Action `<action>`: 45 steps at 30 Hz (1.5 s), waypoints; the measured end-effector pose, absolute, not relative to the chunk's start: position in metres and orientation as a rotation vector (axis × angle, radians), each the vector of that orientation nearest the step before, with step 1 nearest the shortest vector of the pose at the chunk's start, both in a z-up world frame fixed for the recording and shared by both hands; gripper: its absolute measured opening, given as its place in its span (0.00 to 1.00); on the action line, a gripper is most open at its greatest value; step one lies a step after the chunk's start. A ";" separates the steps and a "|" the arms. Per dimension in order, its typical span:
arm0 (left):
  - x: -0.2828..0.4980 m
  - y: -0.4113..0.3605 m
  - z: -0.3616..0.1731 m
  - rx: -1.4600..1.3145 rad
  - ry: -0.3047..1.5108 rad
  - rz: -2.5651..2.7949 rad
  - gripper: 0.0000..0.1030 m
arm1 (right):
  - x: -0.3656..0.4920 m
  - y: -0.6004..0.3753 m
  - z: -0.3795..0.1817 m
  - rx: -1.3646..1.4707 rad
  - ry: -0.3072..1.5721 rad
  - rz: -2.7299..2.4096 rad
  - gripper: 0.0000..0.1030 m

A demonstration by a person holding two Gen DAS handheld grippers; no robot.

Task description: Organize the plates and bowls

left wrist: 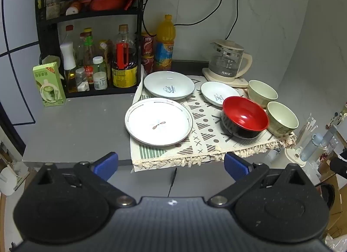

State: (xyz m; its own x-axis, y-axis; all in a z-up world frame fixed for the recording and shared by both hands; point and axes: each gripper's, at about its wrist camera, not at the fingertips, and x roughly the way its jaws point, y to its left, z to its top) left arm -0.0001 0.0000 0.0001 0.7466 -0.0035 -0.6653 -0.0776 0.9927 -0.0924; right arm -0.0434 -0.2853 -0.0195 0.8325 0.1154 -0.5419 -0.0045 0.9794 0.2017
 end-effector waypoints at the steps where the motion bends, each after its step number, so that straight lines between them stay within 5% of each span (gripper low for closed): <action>1: 0.000 0.000 0.000 -0.118 0.727 0.038 1.00 | -0.044 -0.286 -0.019 0.202 0.580 0.064 1.00; 45: -0.005 -0.003 -0.004 -0.140 0.753 0.041 1.00 | -0.049 -0.285 -0.026 0.151 0.608 0.071 1.00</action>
